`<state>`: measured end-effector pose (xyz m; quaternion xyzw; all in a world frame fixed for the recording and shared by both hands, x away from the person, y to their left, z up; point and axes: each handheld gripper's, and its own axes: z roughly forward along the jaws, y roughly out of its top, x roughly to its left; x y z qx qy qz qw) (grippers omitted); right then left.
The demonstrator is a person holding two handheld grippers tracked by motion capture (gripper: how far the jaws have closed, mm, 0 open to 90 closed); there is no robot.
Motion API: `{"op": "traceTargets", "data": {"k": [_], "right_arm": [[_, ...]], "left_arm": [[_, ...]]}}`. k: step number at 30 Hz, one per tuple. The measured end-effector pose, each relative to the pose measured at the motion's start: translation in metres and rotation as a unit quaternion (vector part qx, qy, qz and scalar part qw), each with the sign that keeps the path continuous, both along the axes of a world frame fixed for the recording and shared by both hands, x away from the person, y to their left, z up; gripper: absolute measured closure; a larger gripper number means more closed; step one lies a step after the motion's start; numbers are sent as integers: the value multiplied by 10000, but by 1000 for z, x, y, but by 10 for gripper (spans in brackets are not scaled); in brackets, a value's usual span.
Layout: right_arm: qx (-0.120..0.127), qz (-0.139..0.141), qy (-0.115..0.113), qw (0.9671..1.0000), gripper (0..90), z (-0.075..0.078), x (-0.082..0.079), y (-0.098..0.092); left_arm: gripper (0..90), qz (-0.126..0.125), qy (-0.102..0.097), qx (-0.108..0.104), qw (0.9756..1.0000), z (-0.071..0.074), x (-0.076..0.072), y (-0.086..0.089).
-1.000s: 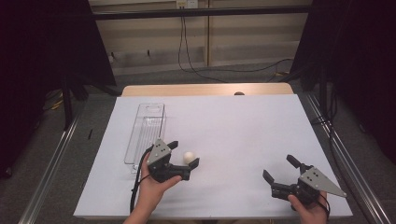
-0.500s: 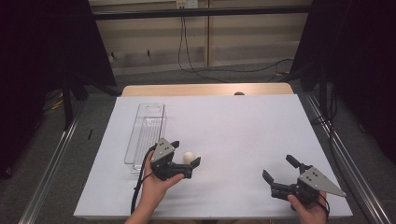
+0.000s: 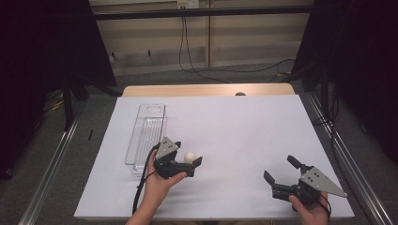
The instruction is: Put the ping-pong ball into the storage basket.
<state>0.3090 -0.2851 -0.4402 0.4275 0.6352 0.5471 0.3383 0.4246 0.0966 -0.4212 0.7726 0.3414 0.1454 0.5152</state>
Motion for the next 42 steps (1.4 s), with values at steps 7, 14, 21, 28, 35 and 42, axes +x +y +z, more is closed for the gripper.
{"op": "traceTargets", "data": {"k": [7, 14, 21, 28, 35, 42], "right_arm": [[27, -2, -20, 10000, 22, 1, 0, 0], [33, 0, -17, 10000, 22, 1, 0, 1], [20, 21, -15, 10000, 22, 1, 0, 0], [36, 43, -7, 10000, 23, 1, -1, 0], [26, 66, -24, 10000, 23, 2, -1, 0], [37, 58, -13, 10000, 24, 2, -1, 0]], "left_arm": [[31, 7, 73, 84, 9999, -3, 3, -4], [31, -6, 160, 214, 9996, -6, 6, -7], [32, -39, 262, 320, 9991, -10, 8, -10], [33, -21, 354, 325, 9988, -11, 9, -10], [37, -48, 460, 391, 9982, -14, 10, -11], [56, 9, 548, 443, 9975, -15, 11, -11]]}}
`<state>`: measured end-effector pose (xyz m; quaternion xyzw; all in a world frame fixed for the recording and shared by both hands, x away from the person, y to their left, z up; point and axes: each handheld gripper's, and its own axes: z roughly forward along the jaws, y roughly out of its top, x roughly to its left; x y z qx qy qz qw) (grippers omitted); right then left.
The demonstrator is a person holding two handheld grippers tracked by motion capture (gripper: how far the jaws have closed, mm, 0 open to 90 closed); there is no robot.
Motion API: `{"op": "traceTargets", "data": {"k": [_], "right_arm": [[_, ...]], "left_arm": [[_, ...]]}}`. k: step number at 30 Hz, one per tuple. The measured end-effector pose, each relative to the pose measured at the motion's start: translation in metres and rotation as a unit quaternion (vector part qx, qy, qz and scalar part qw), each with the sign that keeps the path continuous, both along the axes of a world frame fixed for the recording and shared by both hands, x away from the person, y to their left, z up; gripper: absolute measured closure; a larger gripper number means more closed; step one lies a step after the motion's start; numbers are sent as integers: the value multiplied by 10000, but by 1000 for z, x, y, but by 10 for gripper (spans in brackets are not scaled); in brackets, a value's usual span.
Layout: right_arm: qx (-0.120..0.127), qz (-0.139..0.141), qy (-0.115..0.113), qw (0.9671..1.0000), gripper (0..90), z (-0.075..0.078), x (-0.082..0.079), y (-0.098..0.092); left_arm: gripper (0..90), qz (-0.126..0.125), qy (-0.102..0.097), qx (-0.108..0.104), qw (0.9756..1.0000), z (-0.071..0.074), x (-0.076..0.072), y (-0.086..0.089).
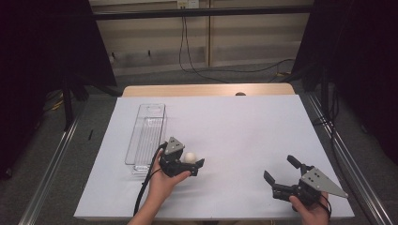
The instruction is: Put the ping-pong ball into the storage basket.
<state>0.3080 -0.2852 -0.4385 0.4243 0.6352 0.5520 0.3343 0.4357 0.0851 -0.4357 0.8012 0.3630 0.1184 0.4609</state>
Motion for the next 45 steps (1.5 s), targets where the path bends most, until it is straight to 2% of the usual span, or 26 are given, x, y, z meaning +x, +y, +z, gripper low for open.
{"op": "traceTargets", "data": {"k": [2, 8, 10, 11, 13, 15, 16, 21, 23, 27, 30, 31, 33, 36, 37, 40, 41, 45], "right_arm": [[11, -8, 16, 10000, 24, 0, 0, 0], [-24, -1, -14, 10000, 25, 0, 0, 0], [-25, -1, -18, 10000, 26, 0, 0, 0], [-13, 19, -17, 10000, 26, 0, 0, 0], [-16, -5, -40, 10000, 26, 0, 0, 0], [-1, -14, -15, 10000, 26, 0, 0, 0], [-6, -1, -12, 10000, 26, 0, 0, 0], [-10, 11, -9, 10000, 27, 0, 0, 1], [-18, 10, -19, 10000, 27, 0, 0, 0], [-2, 7, -10, 10000, 27, 0, 0, 0], [-19, 28, -29, 10000, 27, 0, 0, 0], [-8, 16, -28, 10000, 27, 0, 0, 0], [-21, 23, -13, 10000, 27, 0, 0, 0], [-6, 33, -17, 10000, 27, 0, 0, 0], [-13, 20, -18, 10000, 27, 0, 0, 0], [-15, 18, -40, 10000, 27, 0, 0, 0], [-5, 23, -39, 10000, 27, 0, 0, 0], [8, 12, -25, 10000, 27, 0, 0, 0]], "left_arm": [[63, -75, -6, 59, 10000, -1, 1, 0], [95, 35, 59, 226, 9997, -4, 2, -2], [96, 77, 87, 214, 9997, -5, 2, -2], [103, 36, 98, 312, 9995, -5, 3, -1], [115, 103, 118, 266, 9995, -6, 4, -2], [123, 129, 142, 382, 9991, -7, 5, -1], [133, 242, 160, 245, 9993, -8, 5, -4], [167, 294, 244, 294, 9988, -10, 7, -4], [187, 243, 248, 398, 9986, -9, 8, -2], [233, 246, 306, 345, 9986, -10, 8, -3], [266, 257, 339, 434, 9982, -11, 9, -3], [284, 261, 376, 372, 9983, -12, 9, -4], [290, 221, 360, 471, 9980, -12, 9, -3], [318, 237, 392, 415, 9981, -14, 9, -5], [334, 232, 376, 475, 9979, -14, 9, -5], [350, 280, 433, 469, 9976, -16, 10, -6], [352, 282, 431, 543, 9972, -16, 10, -5], [368, 283, 440, 529, 9972, -16, 10, -4]]}}
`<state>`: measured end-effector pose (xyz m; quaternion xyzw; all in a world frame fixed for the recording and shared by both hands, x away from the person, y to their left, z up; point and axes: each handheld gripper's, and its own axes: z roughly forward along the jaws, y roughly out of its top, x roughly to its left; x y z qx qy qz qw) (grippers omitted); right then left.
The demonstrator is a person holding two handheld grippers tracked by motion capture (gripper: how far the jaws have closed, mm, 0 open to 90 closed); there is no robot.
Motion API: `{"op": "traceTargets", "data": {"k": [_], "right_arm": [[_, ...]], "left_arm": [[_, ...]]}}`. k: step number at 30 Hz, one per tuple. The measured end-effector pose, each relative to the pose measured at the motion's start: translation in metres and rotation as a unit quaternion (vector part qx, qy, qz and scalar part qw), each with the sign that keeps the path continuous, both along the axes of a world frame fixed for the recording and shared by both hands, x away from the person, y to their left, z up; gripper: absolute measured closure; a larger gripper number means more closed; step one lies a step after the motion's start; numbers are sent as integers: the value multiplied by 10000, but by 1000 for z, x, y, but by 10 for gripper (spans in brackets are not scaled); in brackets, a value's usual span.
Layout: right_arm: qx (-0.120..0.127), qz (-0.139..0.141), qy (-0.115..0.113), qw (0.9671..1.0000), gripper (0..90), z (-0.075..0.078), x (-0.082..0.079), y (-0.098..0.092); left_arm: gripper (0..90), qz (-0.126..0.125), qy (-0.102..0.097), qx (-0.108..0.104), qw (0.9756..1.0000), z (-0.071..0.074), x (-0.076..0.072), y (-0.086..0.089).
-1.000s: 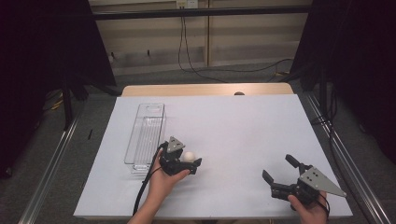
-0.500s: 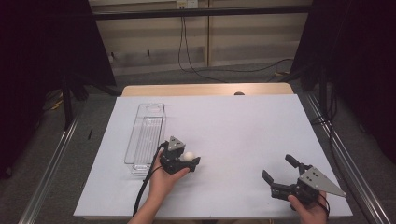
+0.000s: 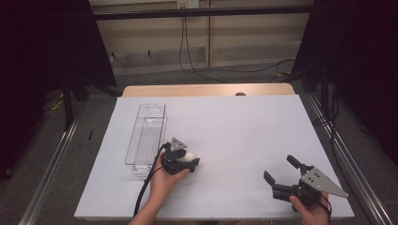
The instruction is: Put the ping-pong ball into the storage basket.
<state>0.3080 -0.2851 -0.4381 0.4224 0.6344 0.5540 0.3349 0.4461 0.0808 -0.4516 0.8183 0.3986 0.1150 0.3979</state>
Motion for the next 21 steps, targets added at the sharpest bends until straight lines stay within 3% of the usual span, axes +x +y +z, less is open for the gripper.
{"op": "traceTargets", "data": {"k": [7, 8, 21], "right_arm": [[0, 10, -4, 10000, 27, 0, 0, 0], [-1, 19, 9, 10000, 27, 0, 0, 0], [-7, 26, -4, 10000, 27, 0, 0, 0]], "left_arm": [[417, -40, 99, 15, 9999, -2, 1, 0], [426, -117, 105, 107, 9998, -1, 1, 1], [509, -98, 196, 31, 9998, 0, -1, 1]]}}
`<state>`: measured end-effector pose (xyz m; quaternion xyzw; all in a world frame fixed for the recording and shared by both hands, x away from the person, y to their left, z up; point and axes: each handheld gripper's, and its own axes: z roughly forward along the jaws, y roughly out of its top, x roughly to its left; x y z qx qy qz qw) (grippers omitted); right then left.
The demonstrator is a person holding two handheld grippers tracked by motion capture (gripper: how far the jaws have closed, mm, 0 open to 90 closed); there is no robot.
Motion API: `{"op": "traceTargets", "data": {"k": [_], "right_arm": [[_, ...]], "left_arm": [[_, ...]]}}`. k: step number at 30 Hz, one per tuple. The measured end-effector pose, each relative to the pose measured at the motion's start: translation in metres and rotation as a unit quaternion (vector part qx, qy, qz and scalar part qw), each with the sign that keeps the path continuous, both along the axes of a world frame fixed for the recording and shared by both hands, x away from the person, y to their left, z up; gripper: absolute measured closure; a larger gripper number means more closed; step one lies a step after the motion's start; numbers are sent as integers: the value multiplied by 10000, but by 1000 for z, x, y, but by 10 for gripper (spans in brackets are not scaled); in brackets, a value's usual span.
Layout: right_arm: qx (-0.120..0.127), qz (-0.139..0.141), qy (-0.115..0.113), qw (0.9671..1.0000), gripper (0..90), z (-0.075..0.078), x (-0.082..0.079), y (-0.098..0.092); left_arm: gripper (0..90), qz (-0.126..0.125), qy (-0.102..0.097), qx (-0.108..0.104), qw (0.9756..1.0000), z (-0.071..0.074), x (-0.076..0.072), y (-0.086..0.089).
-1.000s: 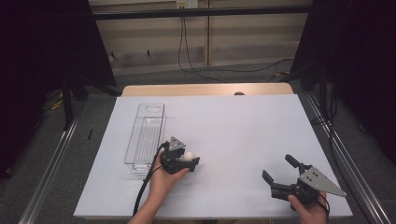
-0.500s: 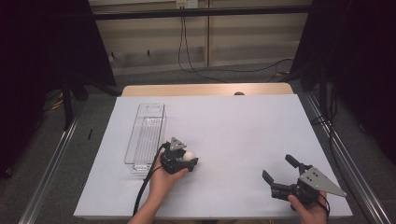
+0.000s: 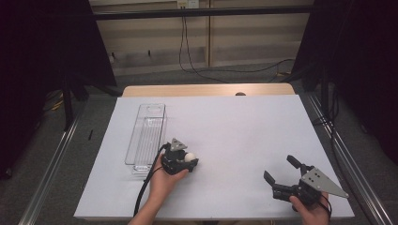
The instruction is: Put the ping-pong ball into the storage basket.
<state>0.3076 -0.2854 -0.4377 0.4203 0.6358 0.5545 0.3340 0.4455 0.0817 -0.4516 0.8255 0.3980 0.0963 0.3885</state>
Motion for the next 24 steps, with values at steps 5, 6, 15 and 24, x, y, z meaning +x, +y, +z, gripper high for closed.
{"op": "traceTargets", "data": {"k": [5, 6, 15, 24], "right_arm": [[-18, 4, -10, 10000, 27, 0, 0, 0], [-14, -8, -9, 10000, 27, 0, 0, 0], [-8, -20, -28, 10000, 27, 0, 0, 0], [-16, -11, -33, 10000, 27, 0, 0, 0]], "left_arm": [[511, -40, 10, -70, 10000, 2, 0, 1], [511, -51, 4, -44, 10000, 3, 0, 2], [511, -182, 52, -166, 9997, 9, 0, 4], [511, -259, 69, -228, 9994, 16, 0, 8]]}}
